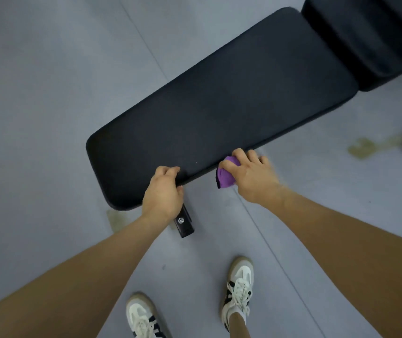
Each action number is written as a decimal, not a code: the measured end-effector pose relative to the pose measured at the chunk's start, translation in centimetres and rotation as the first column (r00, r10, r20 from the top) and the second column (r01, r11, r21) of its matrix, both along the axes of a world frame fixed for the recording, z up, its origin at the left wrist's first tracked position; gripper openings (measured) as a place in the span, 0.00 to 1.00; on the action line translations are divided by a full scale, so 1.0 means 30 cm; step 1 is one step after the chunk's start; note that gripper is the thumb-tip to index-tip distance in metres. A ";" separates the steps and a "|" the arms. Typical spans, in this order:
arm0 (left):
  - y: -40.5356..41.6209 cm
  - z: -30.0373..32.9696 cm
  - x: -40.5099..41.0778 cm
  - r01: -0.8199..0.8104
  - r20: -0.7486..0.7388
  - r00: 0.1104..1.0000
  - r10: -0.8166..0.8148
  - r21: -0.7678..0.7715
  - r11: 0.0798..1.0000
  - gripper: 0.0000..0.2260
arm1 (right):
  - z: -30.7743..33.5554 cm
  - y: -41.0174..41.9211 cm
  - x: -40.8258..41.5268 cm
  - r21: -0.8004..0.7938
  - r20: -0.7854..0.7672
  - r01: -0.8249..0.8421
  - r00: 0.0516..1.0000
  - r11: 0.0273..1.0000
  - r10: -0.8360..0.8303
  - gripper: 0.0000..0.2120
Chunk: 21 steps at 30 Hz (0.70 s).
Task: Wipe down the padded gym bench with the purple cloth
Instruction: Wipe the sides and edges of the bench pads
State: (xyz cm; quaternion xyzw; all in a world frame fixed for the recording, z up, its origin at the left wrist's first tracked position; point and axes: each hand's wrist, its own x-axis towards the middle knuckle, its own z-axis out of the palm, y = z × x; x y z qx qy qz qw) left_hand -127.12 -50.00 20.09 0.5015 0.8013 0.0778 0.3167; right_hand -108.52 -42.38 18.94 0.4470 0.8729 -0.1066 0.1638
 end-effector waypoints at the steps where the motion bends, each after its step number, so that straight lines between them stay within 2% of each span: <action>1: 0.027 0.018 0.036 0.029 -0.003 1.000 -0.029 0.001 1.000 0.21 | 0.015 0.012 0.052 -0.030 -0.006 0.083 0.997 0.996 -0.083 0.27; 7: 0.229 0.152 0.313 0.242 -0.014 0.970 -0.242 0.041 0.969 0.21 | 0.121 0.122 0.378 -0.145 -0.053 0.436 0.893 0.888 -0.447 0.29; 9: 0.307 0.202 0.422 0.309 -0.022 0.951 -0.308 0.053 0.950 0.20 | 0.176 0.167 0.491 -0.162 -0.092 0.541 0.824 0.825 -0.559 0.30; 11: 0.382 0.252 0.535 0.366 -0.025 0.931 -0.365 0.061 0.929 0.19 | 0.238 0.211 0.600 -0.192 -0.151 0.655 0.716 0.731 -0.681 0.30; 13: 0.459 0.303 0.647 0.407 -0.022 0.913 -0.406 0.077 0.910 0.19 | 0.301 0.260 0.709 -0.250 -0.211 0.763 0.557 0.596 -0.803 0.30; 15: 0.534 0.351 0.751 0.441 -0.012 0.897 -0.442 0.106 0.891 0.19 | 0.336 0.309 0.813 -0.330 -0.270 0.841 0.351 0.429 -0.897 0.29; 17: 0.599 0.393 0.835 0.477 0.003 0.876 -0.482 0.133 0.869 0.19 | 0.368 0.351 0.895 -0.477 -0.345 0.840 0.094 0.260 -0.934 0.28; 19: 0.668 0.421 0.900 0.517 0.012 0.851 -0.525 0.153 0.842 0.19 | 0.408 0.392 0.959 -0.630 -0.417 0.765 -0.188 0.134 -0.889 0.23; 20: 0.705 0.432 0.929 0.535 0.009 0.839 -0.543 0.160 0.830 0.18 | 0.430 0.412 0.986 -0.658 -0.429 0.746 -0.258 0.105 -0.865 0.21; 21: 0.744 0.441 0.956 0.552 0.003 0.828 -0.560 0.167 0.817 0.17 | 0.446 0.436 1.014 -0.644 -0.444 0.759 -0.276 0.090 -0.852 0.20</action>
